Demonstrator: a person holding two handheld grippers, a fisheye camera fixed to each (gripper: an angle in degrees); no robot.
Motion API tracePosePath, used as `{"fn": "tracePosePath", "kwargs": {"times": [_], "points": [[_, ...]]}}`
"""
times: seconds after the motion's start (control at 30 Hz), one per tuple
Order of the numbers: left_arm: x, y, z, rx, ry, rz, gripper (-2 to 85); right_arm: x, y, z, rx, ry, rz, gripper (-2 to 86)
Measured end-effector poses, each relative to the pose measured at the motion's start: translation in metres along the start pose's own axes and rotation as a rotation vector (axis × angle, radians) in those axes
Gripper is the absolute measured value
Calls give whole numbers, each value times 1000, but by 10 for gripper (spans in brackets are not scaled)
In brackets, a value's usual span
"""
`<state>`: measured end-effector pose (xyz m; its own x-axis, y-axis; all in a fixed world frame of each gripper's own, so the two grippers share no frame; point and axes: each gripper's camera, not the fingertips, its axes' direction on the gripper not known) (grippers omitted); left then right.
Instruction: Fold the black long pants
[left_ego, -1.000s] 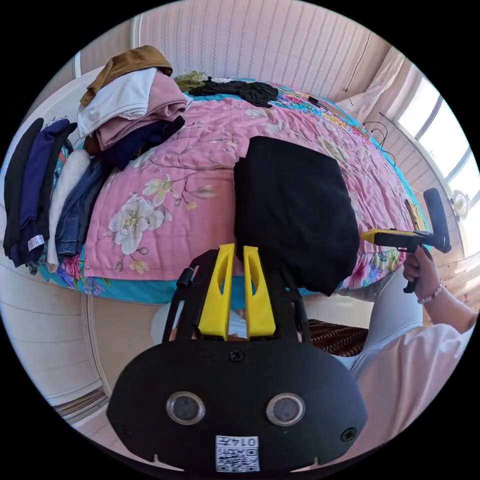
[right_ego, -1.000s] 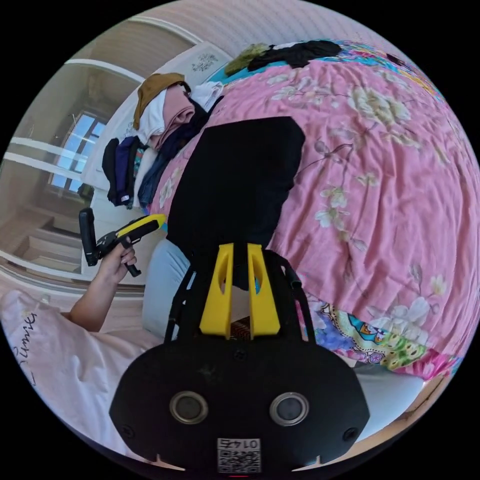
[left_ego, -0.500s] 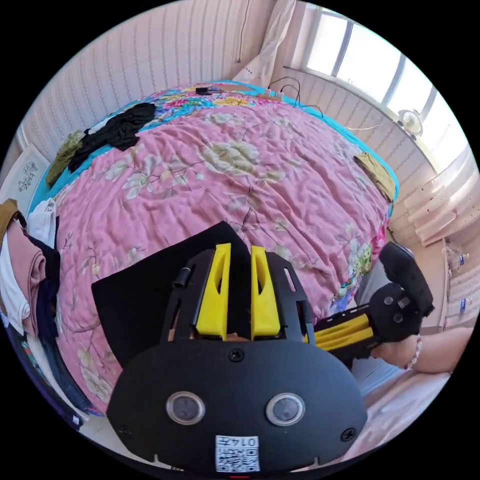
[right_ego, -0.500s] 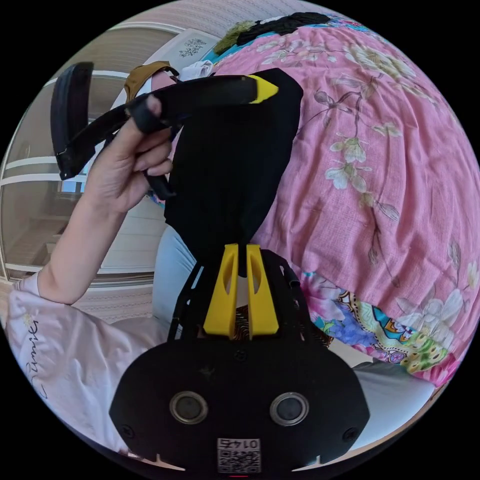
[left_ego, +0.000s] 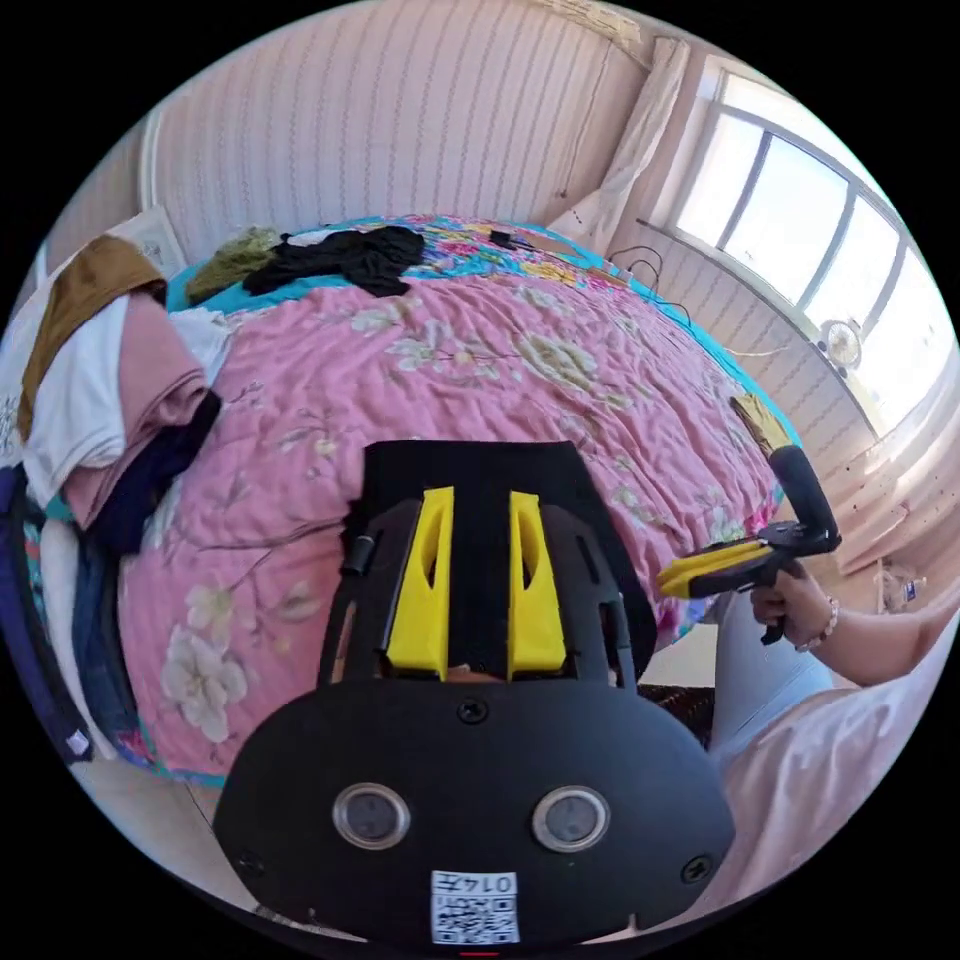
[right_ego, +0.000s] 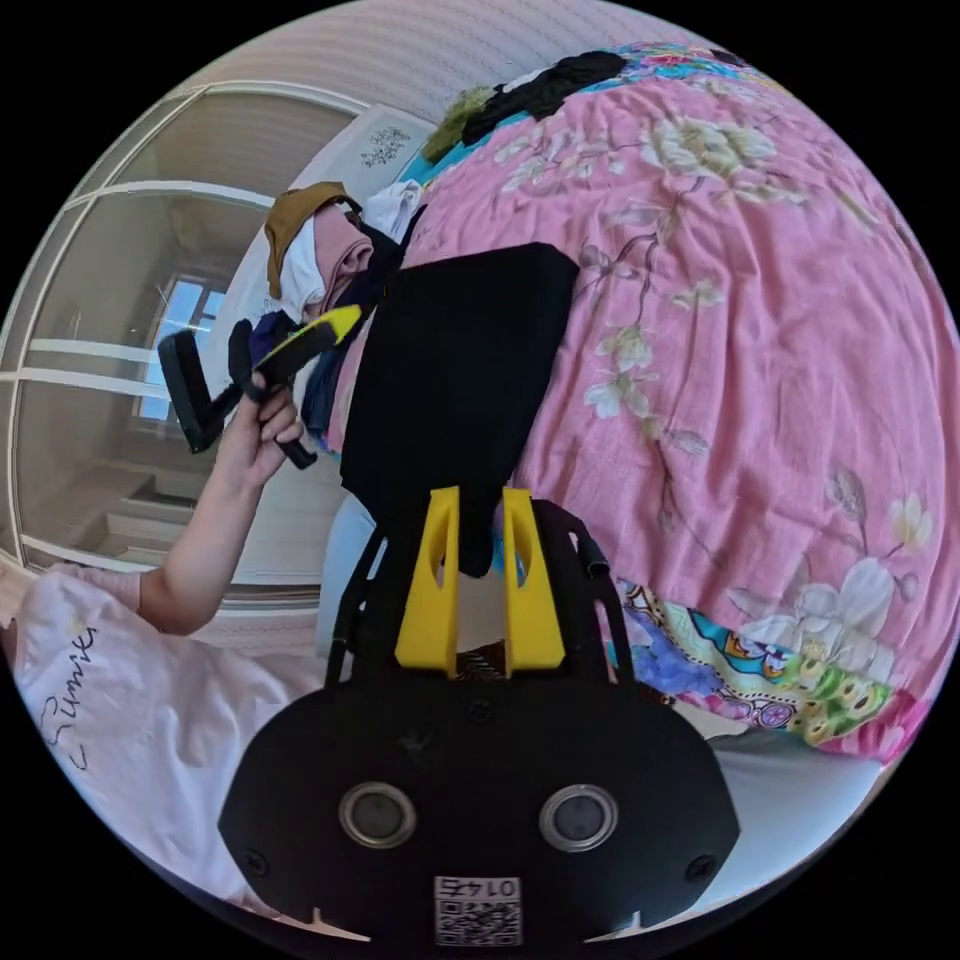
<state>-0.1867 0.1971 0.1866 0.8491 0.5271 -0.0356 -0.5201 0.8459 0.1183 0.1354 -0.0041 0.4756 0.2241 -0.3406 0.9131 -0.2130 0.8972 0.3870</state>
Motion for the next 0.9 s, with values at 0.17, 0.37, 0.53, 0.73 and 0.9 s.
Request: {"fn": "tracePosePath", "kwargs": {"times": [0.17, 0.37, 0.53, 0.73, 0.9], "points": [[-59, 39, 13, -75, 68, -197, 165, -4, -45, -20, 111, 37, 17, 124], [-61, 48, 64, -147, 229, -274, 181, -10, -84, -18, 83, -20, 19, 127], [-57, 47, 60, -79, 234, -233, 113, -45, -104, -35, 7, 38, -57, 96], [-50, 47, 48, -55, 283, -241, 63, -87, -108, -88, 21, 21, -193, 30], [-25, 47, 47, -59, 311, -244, 57, -99, -96, -131, 54, -5, -225, 19]]}}
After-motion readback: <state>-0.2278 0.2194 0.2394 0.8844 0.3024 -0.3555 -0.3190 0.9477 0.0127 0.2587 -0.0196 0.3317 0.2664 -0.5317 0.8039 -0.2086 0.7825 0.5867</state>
